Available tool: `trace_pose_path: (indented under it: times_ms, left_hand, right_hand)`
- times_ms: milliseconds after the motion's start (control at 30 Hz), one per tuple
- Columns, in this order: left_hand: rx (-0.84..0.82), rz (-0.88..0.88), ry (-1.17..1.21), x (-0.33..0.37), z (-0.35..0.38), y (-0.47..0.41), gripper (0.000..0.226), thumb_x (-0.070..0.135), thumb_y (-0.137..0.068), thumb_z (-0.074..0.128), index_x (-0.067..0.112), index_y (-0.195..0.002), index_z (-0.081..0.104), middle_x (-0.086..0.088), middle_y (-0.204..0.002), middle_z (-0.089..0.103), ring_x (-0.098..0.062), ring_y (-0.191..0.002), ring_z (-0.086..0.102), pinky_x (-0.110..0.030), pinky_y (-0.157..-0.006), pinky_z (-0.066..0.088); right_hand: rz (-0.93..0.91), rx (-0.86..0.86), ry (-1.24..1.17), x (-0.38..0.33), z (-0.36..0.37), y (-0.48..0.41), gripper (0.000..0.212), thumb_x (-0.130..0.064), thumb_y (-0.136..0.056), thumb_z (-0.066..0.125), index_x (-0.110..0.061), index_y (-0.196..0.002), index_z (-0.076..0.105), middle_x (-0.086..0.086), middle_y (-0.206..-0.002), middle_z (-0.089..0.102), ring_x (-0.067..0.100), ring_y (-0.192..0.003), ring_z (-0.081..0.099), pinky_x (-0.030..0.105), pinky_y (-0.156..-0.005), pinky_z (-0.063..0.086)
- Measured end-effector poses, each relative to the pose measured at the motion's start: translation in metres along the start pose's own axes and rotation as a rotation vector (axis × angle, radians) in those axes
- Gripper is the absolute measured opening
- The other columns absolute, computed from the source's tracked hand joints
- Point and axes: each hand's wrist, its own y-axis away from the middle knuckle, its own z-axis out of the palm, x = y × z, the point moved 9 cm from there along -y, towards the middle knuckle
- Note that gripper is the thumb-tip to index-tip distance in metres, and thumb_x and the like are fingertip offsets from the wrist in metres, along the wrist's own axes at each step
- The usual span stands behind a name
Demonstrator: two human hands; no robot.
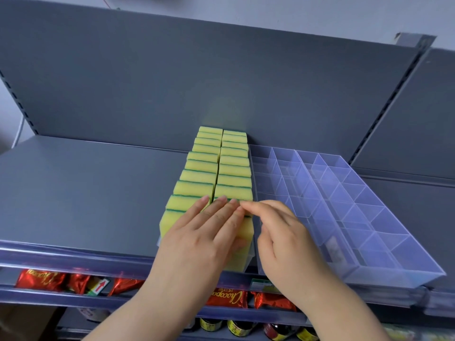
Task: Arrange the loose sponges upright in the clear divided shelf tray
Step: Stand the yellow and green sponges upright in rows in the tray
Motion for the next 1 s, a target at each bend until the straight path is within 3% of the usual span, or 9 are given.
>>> trace_pose_path:
  times_ms: [67, 167, 267, 400, 667, 800, 1000]
  left_hand:
    - [0.031, -0.02, 0.029, -0.003, -0.007, 0.002, 0.042, 0.032, -0.089, 0.057, 0.01, -0.125, 0.057, -0.005, -0.127, 0.059, -0.022, -0.121, 0.053, -0.043, -0.102, 0.037]
    - [0.028, -0.089, 0.002, -0.019, -0.015, 0.005, 0.051, 0.046, -0.089, 0.05, 0.009, -0.124, 0.059, -0.006, -0.13, 0.057, -0.024, -0.123, 0.052, -0.044, -0.101, 0.038]
    - [-0.029, -0.153, -0.01, -0.035, -0.013, 0.007, 0.061, 0.054, -0.087, 0.044, 0.006, -0.121, 0.062, -0.007, -0.129, 0.058, -0.025, -0.12, 0.053, -0.039, -0.101, 0.037]
    - [-0.011, -0.089, 0.005, -0.028, -0.007, 0.004, 0.057, 0.047, -0.088, 0.043, 0.001, -0.113, 0.065, -0.01, -0.118, 0.064, -0.025, -0.113, 0.059, -0.037, -0.101, 0.036]
    - [0.022, -0.026, 0.008, -0.018, -0.004, -0.002, 0.054, 0.044, -0.086, 0.047, 0.0, -0.11, 0.067, -0.011, -0.114, 0.066, -0.026, -0.108, 0.062, -0.037, -0.099, 0.038]
    - [-0.026, -0.064, 0.014, -0.021, -0.006, -0.003, 0.053, 0.047, -0.088, 0.045, 0.008, -0.117, 0.065, -0.005, -0.117, 0.065, -0.022, -0.111, 0.061, -0.037, -0.097, 0.046]
    - [-0.021, -0.067, 0.024, -0.01, -0.016, -0.017, 0.044, 0.042, -0.091, 0.044, 0.013, -0.117, 0.065, -0.002, -0.114, 0.067, -0.022, -0.108, 0.062, -0.035, -0.089, 0.049]
  right_hand:
    - [0.044, -0.066, -0.032, 0.005, 0.005, 0.002, 0.05, -0.012, -0.086, 0.032, -0.027, -0.131, 0.046, -0.012, -0.127, 0.047, -0.003, -0.116, 0.042, 0.004, -0.098, 0.03]
    - [0.044, -0.073, 0.011, 0.002, 0.004, 0.005, 0.046, -0.04, -0.093, 0.026, -0.028, -0.133, 0.044, -0.012, -0.128, 0.047, -0.001, -0.119, 0.041, 0.01, -0.1, 0.03]
    - [-0.023, -0.014, 0.167, -0.009, -0.002, 0.006, 0.059, -0.061, -0.09, 0.026, -0.023, -0.128, 0.049, -0.009, -0.123, 0.053, 0.003, -0.114, 0.044, 0.012, -0.096, 0.03]
    - [-0.08, 0.023, 0.251, -0.016, -0.005, 0.002, 0.052, -0.052, -0.08, 0.049, -0.016, -0.116, 0.06, -0.008, -0.117, 0.062, 0.005, -0.113, 0.045, 0.02, -0.1, 0.03]
    - [-0.054, -0.025, 0.289, -0.011, -0.007, 0.003, 0.051, -0.028, -0.067, 0.08, -0.016, -0.113, 0.062, -0.007, -0.113, 0.063, 0.004, -0.108, 0.044, 0.02, -0.102, 0.023]
    - [-0.05, -0.06, 0.273, -0.011, -0.004, 0.002, 0.05, -0.028, -0.07, 0.077, -0.019, -0.116, 0.06, -0.01, -0.118, 0.06, 0.002, -0.112, 0.042, 0.015, -0.1, 0.032]
    - [0.026, -0.09, 0.13, -0.004, -0.025, 0.008, 0.052, -0.057, -0.085, 0.047, -0.033, -0.131, 0.048, -0.031, -0.126, 0.038, -0.023, -0.119, 0.02, -0.005, -0.098, 0.009]
